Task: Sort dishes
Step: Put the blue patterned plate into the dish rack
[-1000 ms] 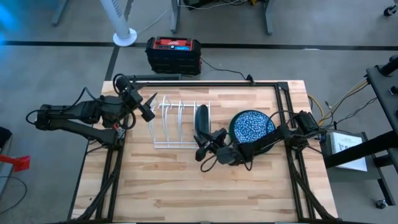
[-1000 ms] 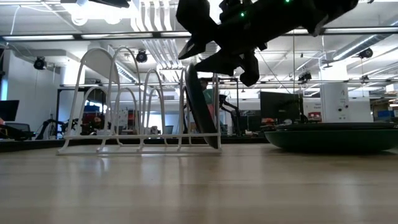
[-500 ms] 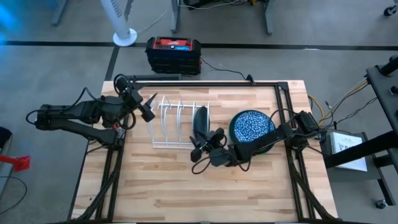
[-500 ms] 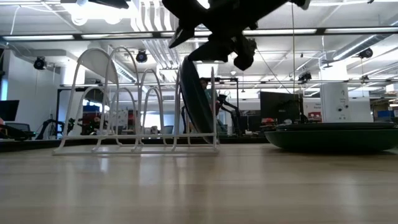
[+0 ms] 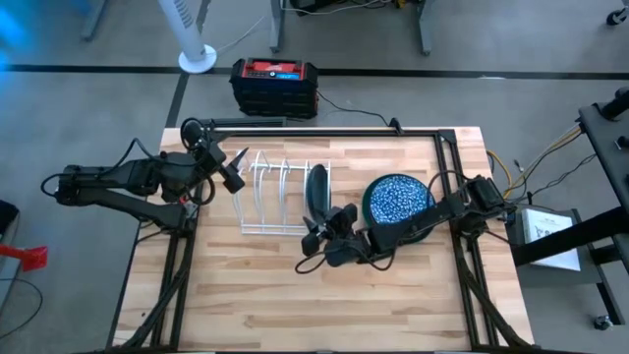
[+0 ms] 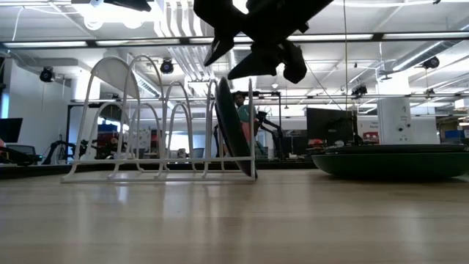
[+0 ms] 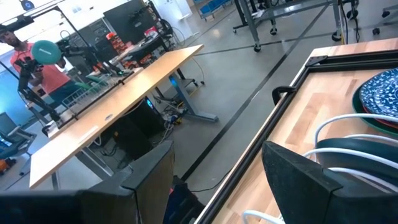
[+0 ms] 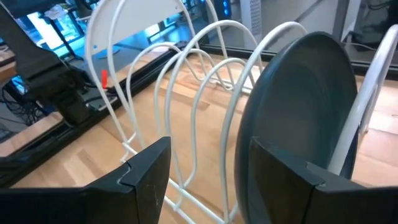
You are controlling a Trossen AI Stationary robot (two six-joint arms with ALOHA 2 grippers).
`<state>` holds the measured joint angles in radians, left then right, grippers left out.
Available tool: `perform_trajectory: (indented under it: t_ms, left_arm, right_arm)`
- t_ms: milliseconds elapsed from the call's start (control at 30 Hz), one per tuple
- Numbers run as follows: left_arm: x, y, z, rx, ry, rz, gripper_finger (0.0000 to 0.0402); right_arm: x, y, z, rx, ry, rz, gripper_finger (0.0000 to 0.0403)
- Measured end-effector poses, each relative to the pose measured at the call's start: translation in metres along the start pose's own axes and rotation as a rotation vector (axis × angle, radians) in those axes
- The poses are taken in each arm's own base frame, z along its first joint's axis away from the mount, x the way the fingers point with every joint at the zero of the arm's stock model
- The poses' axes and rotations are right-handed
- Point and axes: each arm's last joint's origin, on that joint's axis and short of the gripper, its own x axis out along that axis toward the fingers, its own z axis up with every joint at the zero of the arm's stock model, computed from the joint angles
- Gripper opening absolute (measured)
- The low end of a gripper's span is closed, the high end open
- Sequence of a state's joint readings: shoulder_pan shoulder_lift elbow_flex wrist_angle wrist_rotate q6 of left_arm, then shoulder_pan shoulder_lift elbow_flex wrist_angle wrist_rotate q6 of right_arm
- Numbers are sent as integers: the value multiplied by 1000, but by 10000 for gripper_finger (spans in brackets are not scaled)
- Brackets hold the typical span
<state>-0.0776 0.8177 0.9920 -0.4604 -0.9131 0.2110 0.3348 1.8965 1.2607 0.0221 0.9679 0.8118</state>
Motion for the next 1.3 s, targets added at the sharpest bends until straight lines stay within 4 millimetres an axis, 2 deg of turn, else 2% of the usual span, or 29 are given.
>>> perform_trajectory:
  t_ms: [200, 333, 433, 600, 800, 1100, 1233, 1300]
  left_arm:
    - [0, 0, 0, 0, 0, 0, 232]
    - [0, -1, -1, -3, 2, -30, 232]
    - [-1, -4, -2, -30, 0, -123, 232]
    - [-3, -9, -2, -48, -18, -287, 232]
    - [-2, -11, -8, -21, 12, -291, 232]
    - [6, -25, -20, -28, -8, -285, 232]
    - [11, -35, -24, -70, -88, -323, 232]
    - [13, -39, -22, -96, -154, -358, 232]
  right_arm:
    - [-16, 10, 8, -38, 23, 14, 211]
    - [-36, 16, 13, -71, 58, 23, 208]
    - [-53, 13, 18, -88, 96, 9, 206]
    - [-81, -10, 26, -63, 174, -81, 206]
    - [-99, -39, 34, -53, 324, -207, 206]
    - [-91, -77, 19, -100, 558, -449, 206]
    - [-85, -98, 12, -171, 617, -533, 205]
    - [-87, -110, 18, -203, 627, -574, 204]
